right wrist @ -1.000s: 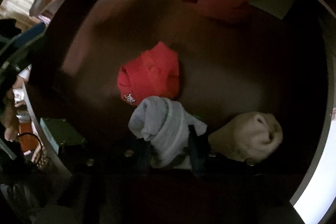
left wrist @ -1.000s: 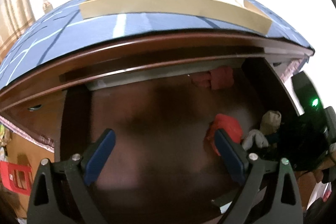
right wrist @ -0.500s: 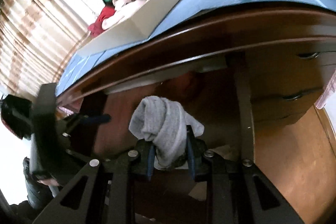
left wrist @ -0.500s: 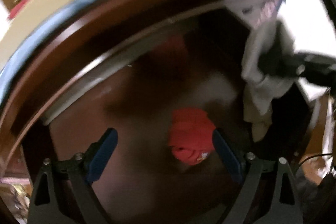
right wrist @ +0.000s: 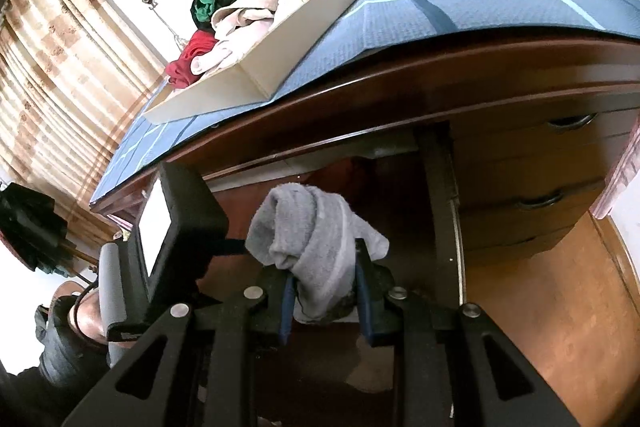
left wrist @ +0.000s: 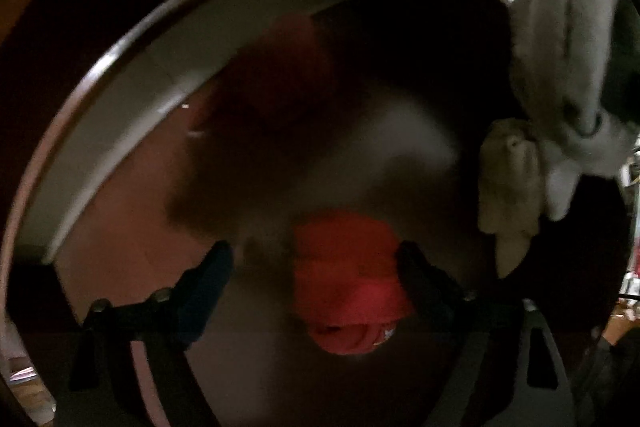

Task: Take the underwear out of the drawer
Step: 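Grasp the red sock with the left tool while the right tool grasps the grey sock, then lift both held socks out of the drawer and carry them over the tray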

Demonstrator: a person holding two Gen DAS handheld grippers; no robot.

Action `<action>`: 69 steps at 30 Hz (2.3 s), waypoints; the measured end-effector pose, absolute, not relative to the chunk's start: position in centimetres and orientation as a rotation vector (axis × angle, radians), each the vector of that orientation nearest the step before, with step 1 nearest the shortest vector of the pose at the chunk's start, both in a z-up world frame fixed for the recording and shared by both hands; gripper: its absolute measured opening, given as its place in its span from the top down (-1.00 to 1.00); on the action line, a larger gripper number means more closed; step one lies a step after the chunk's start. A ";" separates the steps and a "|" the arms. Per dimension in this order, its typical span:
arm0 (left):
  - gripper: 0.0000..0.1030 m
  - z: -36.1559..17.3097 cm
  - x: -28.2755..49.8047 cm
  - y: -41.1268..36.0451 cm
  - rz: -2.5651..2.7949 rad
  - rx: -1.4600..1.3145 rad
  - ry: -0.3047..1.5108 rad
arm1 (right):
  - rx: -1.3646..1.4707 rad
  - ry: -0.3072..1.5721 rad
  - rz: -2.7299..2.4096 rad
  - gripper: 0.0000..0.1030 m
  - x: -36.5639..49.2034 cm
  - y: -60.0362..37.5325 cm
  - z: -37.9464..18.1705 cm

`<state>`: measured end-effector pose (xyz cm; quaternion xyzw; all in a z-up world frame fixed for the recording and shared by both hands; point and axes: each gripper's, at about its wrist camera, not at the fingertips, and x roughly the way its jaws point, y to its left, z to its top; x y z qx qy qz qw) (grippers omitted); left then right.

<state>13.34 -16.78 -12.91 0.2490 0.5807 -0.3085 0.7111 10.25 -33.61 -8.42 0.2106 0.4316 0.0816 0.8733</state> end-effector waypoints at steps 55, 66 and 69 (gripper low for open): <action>0.37 4.1 9.2 2.3 -0.489 -0.013 0.735 | 0.481 0.773 0.486 0.45 11.7 -21.5 -0.1; 0.37 6.9 11.3 3.9 -0.425 0.010 0.660 | 0.535 0.732 0.513 0.45 15.0 -20.5 2.0; 0.37 7.7 12.0 3.9 -0.429 0.020 0.638 | 0.544 0.717 0.505 0.45 15.8 -20.6 2.4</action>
